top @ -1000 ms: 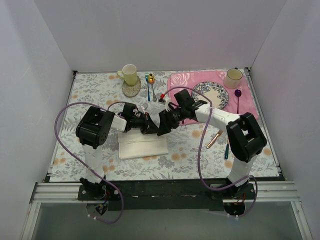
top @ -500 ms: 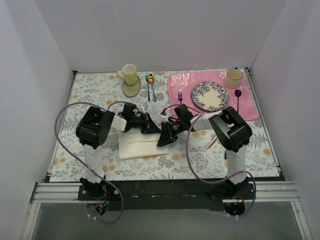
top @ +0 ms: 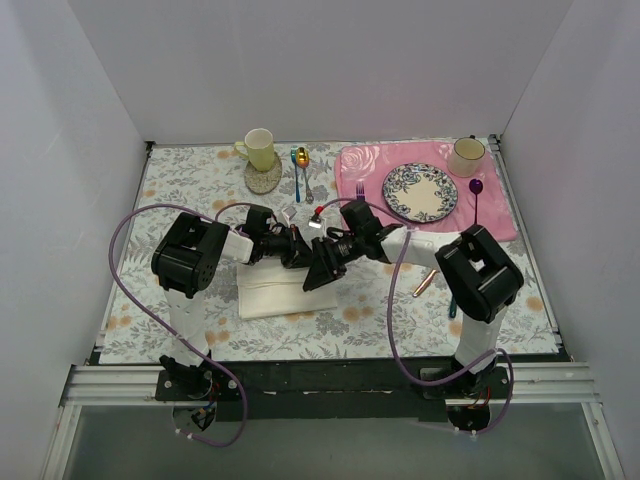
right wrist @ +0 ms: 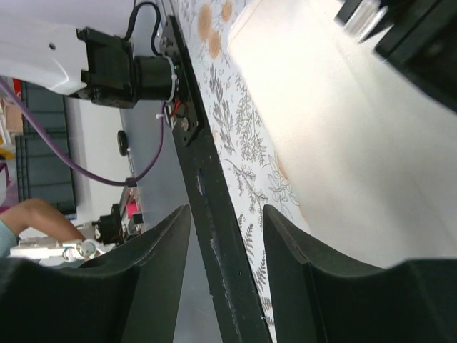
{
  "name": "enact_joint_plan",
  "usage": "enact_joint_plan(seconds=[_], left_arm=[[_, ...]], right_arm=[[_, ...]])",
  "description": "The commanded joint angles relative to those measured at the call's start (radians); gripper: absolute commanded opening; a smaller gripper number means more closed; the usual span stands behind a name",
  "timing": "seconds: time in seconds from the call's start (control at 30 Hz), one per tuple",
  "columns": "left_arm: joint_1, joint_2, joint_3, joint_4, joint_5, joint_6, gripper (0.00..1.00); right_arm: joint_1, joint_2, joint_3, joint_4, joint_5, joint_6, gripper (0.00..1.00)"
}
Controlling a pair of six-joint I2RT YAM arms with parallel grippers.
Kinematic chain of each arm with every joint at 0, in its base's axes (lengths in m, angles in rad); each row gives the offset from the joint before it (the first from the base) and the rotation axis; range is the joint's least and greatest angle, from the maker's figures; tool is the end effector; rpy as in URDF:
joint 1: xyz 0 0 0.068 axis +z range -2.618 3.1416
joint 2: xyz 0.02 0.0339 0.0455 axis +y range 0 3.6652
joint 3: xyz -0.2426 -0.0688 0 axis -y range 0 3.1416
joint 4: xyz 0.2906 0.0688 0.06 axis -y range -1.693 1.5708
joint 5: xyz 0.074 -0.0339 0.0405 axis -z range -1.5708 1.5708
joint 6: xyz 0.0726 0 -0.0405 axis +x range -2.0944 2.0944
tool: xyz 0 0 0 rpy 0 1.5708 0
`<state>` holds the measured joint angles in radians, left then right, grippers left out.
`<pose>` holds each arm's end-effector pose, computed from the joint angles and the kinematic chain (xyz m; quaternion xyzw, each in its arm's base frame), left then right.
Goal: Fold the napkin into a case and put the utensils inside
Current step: Smooth out the 2/3-rectangle-folded napkin at the center of the board.
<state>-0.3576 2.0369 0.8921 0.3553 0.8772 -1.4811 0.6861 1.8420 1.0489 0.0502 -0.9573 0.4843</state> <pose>0.3444 -0.1883 0.0049 0.3091 -0.7946 0.5122 0.1032 0.2850 0.3101 0.1039 -0.2662 0.7899 0.5487 0.0647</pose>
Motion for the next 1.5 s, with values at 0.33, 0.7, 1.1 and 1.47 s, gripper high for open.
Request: enact_joint_plan(seconds=[0.33,0.7,1.1,1.47], left_arm=[[-0.004,0.042,-0.018,-0.122,-0.204,0.081,0.00],[-0.004,0.043,-0.025,-0.111,-0.204,0.078,0.00],[-0.006,0.046,-0.028,-0.121,-0.204,0.085,0.00],[-0.004,0.048,-0.030,-0.121,-0.208,0.090,0.00]], right_arm=[[-0.031,0.169,-0.064,-0.139,0.059,-0.046,0.52],[-0.017,0.060,-0.004,0.000,-0.006,0.063,0.52],[-0.068,0.076,-0.058,-0.099,0.002,-0.032,0.35],[-0.132,0.009,0.145,-0.234,0.224,-0.162,0.35]])
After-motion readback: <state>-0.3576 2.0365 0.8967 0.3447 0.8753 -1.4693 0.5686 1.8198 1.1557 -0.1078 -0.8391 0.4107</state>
